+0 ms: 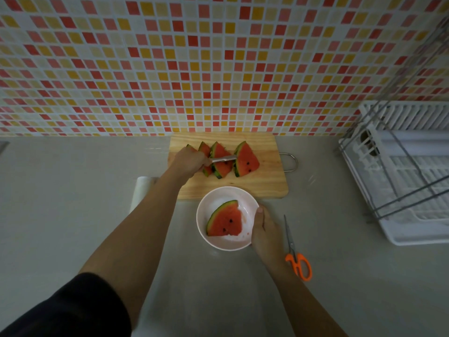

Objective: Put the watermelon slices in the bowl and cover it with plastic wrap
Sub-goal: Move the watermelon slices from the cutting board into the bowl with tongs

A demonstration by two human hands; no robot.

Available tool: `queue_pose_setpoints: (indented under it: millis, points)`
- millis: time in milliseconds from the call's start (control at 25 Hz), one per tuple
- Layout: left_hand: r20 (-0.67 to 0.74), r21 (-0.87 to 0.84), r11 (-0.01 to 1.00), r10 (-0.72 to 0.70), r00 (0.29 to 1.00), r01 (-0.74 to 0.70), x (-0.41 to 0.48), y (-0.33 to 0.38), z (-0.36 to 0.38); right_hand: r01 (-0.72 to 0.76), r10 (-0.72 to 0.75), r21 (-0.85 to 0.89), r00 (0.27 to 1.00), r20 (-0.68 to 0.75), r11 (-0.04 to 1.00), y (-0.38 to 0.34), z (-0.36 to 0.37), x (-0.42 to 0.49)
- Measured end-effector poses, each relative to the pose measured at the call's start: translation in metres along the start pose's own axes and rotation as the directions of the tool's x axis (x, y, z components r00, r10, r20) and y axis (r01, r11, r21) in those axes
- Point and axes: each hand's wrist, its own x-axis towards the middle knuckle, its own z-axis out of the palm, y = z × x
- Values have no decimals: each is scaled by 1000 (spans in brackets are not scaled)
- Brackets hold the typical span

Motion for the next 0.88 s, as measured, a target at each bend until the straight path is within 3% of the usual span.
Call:
queue_pose_setpoints:
  millis: [280,520,680,760,880]
  points:
    - [-62,-116,992,43,997,-50,-7,4,-16,-11,10,-14,1000,-14,1000,0,1,1]
    - [53,-167,983,85,995,-75,-53,-34,-51,-58,59,55,998,-13,997,1,2,0]
    - [128,-36,998,61,990,-57,-85,-74,-55,-124,126,41,991,-45,991,2,6,1]
    - [151,123,985,101,983,-120,-93,-76,-47,-125,126,26,991,-48,992,1,7,1]
    - [221,441,854,197,955,-278,-98,-63,-33,-104,103,-18,994,-47,994,0,5,4]
